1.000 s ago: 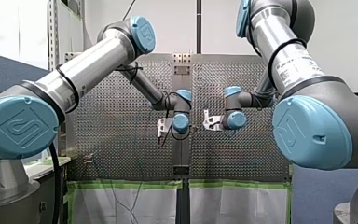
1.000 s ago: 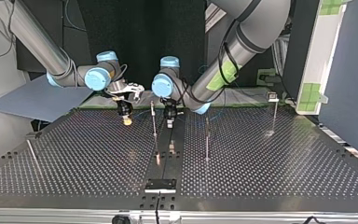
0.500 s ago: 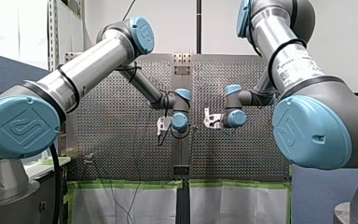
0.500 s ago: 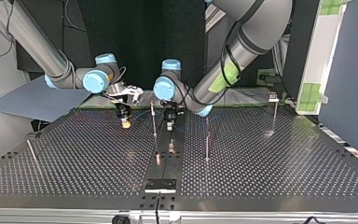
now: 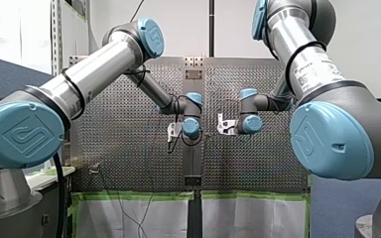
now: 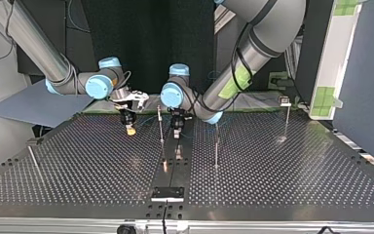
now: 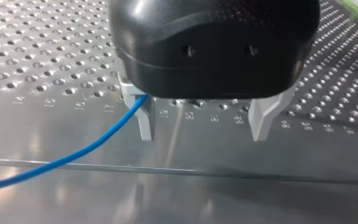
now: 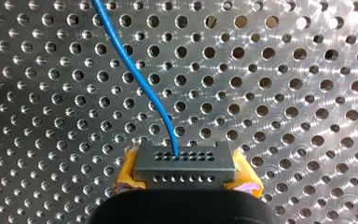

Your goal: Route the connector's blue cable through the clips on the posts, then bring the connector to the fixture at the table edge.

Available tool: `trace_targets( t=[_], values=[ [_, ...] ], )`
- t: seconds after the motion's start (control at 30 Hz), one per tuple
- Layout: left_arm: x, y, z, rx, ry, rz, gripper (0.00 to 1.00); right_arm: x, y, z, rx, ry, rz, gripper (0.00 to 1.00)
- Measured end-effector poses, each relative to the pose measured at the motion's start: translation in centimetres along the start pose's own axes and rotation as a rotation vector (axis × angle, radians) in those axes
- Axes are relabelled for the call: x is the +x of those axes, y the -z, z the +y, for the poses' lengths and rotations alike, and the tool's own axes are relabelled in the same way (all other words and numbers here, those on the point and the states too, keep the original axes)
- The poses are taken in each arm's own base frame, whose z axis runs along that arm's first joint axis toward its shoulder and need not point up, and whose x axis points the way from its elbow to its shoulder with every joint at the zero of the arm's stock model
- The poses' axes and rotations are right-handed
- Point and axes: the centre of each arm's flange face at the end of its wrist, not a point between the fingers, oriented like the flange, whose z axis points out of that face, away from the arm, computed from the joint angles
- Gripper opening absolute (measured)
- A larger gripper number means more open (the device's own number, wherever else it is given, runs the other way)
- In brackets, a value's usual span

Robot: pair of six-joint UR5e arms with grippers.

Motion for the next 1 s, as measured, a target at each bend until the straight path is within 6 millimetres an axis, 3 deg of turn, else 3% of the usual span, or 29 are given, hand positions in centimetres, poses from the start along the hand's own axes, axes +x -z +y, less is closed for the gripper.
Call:
trace_targets(
  t=[0.33, 0.57, 1.0],
  values=[
    [0.3, 0.6, 0.4, -0.03, -0.023, 0.038, 0.99, -0.1, 0.1, -0.3, 0.003, 0.001, -0.006, 0.02],
    [0.3, 2.5, 0.2, -0.063, -0.051, 0.078, 0.99, -0.1, 0.1, -0.2, 0.003, 0.001, -0.01, 0.02],
    [-2.7, 5.7, -0.1, -0.029, -0.028, 0.006, 0.99, -0.2, 0.3, -0.4, 0.006, 0.0, -0.025, 0.02]
  ],
)
